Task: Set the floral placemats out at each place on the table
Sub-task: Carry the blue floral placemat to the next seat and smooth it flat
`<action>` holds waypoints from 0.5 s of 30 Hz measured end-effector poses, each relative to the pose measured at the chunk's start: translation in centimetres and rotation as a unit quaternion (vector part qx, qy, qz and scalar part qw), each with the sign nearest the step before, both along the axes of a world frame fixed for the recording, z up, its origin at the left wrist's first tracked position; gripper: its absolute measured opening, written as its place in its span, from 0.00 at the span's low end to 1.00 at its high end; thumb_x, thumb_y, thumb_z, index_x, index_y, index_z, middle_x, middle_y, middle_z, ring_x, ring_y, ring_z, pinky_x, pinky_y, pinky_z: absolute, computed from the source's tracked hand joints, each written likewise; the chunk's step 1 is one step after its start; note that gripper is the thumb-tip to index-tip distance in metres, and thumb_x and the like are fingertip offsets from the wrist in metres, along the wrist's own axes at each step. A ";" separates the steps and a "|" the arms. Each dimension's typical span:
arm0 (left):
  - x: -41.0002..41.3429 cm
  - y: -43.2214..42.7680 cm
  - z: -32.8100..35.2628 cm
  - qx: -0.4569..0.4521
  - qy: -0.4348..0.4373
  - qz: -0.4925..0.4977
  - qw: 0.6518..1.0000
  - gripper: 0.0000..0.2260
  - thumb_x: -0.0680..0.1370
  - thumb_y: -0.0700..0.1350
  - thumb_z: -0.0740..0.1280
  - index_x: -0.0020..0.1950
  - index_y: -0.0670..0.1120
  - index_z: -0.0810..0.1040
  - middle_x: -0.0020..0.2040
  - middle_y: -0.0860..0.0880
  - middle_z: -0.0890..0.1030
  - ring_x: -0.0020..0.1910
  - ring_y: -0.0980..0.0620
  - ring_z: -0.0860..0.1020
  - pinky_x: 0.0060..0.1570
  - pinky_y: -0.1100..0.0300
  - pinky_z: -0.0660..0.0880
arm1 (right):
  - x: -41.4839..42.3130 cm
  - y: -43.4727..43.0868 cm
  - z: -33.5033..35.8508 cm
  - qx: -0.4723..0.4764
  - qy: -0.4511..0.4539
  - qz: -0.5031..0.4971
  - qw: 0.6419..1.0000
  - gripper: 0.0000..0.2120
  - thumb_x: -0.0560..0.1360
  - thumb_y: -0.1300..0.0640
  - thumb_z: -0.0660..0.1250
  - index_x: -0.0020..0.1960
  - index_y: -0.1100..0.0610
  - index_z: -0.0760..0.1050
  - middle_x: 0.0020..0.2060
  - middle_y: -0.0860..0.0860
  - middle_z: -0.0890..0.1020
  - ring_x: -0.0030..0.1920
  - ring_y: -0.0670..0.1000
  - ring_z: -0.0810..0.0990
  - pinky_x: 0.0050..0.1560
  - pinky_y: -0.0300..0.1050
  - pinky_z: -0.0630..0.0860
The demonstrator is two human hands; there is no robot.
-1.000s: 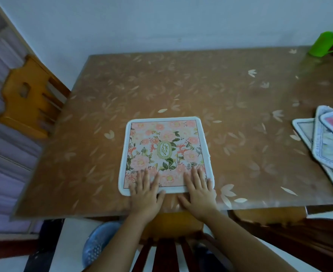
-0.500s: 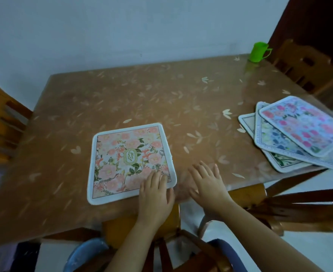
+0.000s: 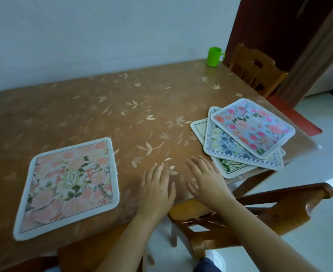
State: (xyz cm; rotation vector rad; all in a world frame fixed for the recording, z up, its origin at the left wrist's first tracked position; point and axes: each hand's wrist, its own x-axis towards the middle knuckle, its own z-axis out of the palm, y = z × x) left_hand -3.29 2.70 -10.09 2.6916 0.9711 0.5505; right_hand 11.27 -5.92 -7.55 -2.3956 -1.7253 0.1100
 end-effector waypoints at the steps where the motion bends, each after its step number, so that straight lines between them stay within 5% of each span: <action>1: 1.6 -0.4 0.3 0.000 -0.006 -0.009 1.000 0.17 0.75 0.47 0.63 0.63 0.44 0.72 0.65 0.44 0.73 0.67 0.44 0.67 0.64 0.44 0.64 | 1.6 -0.5 0.2 0.001 -0.001 -0.007 1.000 0.27 0.76 0.47 0.58 0.71 0.54 0.56 0.70 0.52 0.64 0.72 0.53 0.57 0.71 0.54 0.54; 15: 23.3 -3.3 -1.1 0.005 -0.013 -0.137 0.991 0.12 0.72 0.41 0.68 0.55 0.43 0.78 0.57 0.43 0.79 0.61 0.44 0.74 0.59 0.43 0.70 | 22.0 -5.6 -2.2 -0.021 0.020 -0.110 0.994 0.27 0.75 0.47 0.59 0.70 0.55 0.57 0.68 0.53 0.67 0.68 0.54 0.63 0.69 0.52 0.60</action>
